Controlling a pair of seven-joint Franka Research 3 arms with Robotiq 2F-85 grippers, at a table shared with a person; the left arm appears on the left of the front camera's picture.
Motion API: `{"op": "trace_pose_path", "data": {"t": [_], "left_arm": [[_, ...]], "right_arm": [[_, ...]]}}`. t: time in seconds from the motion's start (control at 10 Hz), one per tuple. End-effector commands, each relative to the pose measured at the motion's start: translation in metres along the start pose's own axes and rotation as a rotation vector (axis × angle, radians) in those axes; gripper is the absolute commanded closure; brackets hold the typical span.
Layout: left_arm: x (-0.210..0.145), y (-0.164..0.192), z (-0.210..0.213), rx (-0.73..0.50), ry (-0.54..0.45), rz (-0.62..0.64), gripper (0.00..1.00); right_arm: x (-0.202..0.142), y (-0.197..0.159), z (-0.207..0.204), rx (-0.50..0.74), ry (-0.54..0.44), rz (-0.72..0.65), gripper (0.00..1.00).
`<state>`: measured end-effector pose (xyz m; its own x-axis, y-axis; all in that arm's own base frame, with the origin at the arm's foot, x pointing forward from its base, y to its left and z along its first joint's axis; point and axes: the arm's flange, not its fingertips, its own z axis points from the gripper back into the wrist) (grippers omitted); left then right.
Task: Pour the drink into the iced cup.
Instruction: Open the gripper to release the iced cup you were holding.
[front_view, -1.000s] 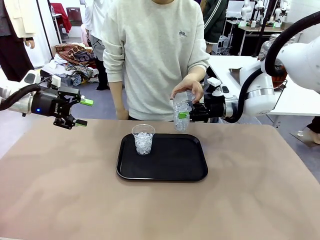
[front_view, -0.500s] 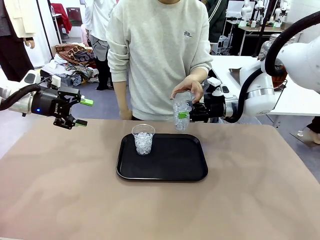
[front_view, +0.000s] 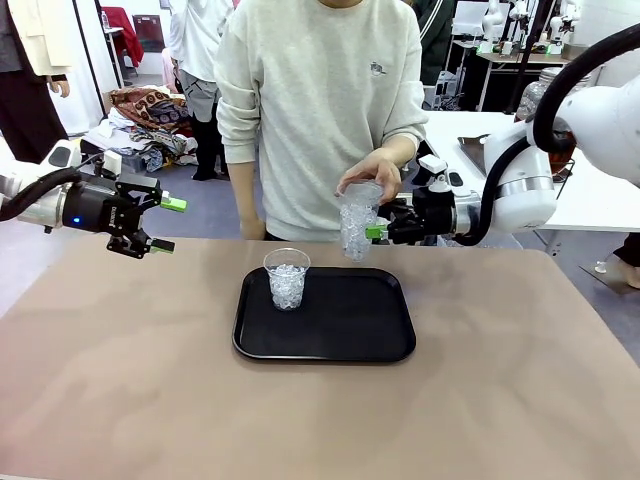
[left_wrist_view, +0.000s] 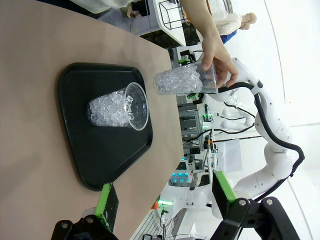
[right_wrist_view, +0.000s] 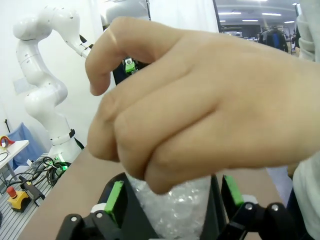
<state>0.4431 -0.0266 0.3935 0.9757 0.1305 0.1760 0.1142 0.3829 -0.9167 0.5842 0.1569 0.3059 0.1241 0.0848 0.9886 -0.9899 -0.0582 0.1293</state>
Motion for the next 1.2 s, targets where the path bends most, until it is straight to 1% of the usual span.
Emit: {"op": "trace_pose_path", "data": {"t": [0.0,0.3,0.5,0.9,1.1], "left_arm": [[0.000,0.000,0.000,-0.001,-0.002,-0.002,0.00],[0.000,0.000,0.000,-0.001,-0.002,-0.002,0.00],[0.000,0.000,0.000,-0.001,-0.002,-0.002,0.00],[0.000,0.000,0.000,-0.001,-0.002,-0.002,0.00],[0.000,0.000,0.000,-0.001,-0.002,-0.002,0.00]], "right_arm": [[0.001,0.004,0.013,-0.042,0.000,-0.014,0.00],[-0.004,0.011,0.048,-0.087,0.000,-0.018,0.00],[-0.010,0.024,0.076,-0.105,-0.017,-0.032,0.00],[-0.024,0.070,0.092,-0.095,-0.019,0.023,0.00],[-0.032,0.089,0.096,-0.065,-0.015,0.038,0.00]]}}
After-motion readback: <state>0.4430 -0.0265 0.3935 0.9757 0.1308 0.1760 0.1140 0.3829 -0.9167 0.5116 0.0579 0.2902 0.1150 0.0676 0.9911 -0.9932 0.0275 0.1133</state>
